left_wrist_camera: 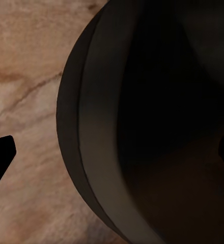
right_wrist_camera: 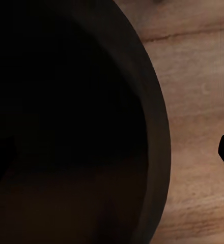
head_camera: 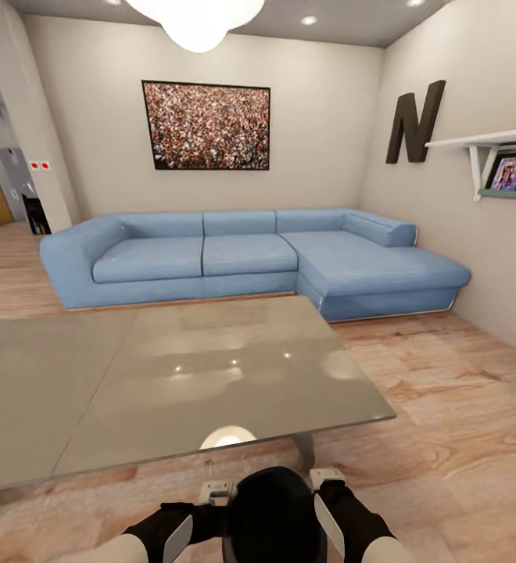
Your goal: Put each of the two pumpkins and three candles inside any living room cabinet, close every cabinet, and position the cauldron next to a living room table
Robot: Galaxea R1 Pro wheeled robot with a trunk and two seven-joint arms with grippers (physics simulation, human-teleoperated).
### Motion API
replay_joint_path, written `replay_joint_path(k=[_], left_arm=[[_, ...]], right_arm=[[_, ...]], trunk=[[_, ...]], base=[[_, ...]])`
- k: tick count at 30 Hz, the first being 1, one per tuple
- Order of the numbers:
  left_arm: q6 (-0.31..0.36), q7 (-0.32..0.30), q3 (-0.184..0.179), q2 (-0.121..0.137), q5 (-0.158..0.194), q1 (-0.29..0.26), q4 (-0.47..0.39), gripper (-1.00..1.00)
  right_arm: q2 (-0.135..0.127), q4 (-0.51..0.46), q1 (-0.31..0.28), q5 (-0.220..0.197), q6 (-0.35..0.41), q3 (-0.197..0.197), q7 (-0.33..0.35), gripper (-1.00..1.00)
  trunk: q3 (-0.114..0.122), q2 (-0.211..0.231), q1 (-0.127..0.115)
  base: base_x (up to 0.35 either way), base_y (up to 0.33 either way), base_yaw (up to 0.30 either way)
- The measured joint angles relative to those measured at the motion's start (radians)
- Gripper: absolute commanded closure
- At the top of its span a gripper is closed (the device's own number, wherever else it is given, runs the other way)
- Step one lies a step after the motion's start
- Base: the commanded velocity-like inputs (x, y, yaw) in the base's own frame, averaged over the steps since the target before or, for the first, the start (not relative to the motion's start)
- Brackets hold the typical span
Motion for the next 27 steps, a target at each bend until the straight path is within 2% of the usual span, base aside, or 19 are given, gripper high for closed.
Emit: replay_joint_path(k=[2, 10, 27], left_arm=[[0.003, 0.001, 0.0, 0.001, 0.0, 0.0, 0.0, -1.0], [0.007, 0.002, 0.0, 0.001, 0.001, 0.0, -0.001, -1.0], [0.006, 0.0, 0.0, 0.002, 0.001, 0.0, -0.001, -1.0]], right_arm=[[0.0, 0.0, 0.0, 0.0, 0.0, 0.0, 0.004, -1.0], [0.0, 0.0, 0.0, 0.0, 0.001, 0.0, 0.018, -1.0], [0.0, 0.001, 0.0, 0.0, 0.001, 0.0, 0.021, -1.0]], trunk=[[0.008, 0.0, -0.001], [0.008, 0.001, -0.001], [0.008, 0.001, -0.001]], base=[[0.0, 0.0, 0.0], [-0.005, 0.0, 0.0], [-0.099, 0.0, 0.0]])
